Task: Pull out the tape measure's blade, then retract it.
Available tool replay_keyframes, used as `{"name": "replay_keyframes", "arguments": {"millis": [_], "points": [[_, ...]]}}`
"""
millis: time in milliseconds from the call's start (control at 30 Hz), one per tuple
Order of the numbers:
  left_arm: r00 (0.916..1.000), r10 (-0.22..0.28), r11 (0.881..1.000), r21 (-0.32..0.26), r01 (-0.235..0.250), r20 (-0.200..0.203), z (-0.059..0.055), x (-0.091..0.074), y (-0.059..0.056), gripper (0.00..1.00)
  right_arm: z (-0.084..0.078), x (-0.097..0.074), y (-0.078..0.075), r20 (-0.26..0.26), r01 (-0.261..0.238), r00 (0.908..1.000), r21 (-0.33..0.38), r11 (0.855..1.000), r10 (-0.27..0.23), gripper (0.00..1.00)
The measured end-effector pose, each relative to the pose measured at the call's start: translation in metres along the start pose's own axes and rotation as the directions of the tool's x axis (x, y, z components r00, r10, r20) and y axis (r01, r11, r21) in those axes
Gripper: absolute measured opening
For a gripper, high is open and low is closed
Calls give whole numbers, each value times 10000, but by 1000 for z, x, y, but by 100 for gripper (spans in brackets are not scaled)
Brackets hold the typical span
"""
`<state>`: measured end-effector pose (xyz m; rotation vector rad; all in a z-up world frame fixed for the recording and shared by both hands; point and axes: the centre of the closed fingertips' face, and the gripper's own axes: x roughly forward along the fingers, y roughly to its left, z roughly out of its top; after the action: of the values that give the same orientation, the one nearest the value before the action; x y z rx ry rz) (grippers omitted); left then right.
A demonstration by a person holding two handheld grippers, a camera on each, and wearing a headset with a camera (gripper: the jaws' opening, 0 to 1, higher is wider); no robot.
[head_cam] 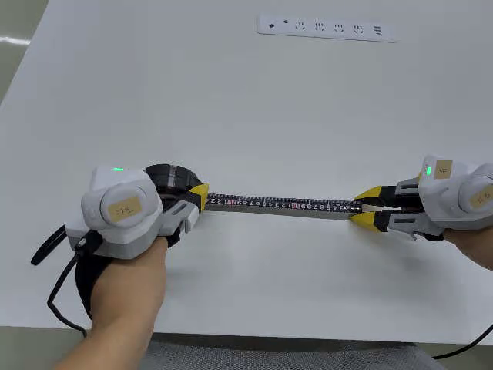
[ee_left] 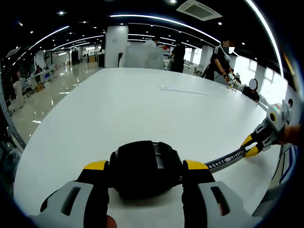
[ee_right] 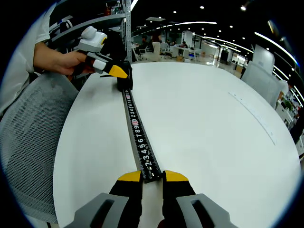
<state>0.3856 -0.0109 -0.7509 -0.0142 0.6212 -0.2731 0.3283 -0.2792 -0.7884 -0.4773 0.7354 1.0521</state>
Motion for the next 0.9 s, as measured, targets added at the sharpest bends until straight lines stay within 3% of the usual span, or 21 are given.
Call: {"name": "replay_keyframes", "arguments": {"millis": [900], "points": [[9999,-78,10000,-1,78,-138,-1,1,3,55,2,0,-2,24,88,10000,-375,9993,-88,10]]}}
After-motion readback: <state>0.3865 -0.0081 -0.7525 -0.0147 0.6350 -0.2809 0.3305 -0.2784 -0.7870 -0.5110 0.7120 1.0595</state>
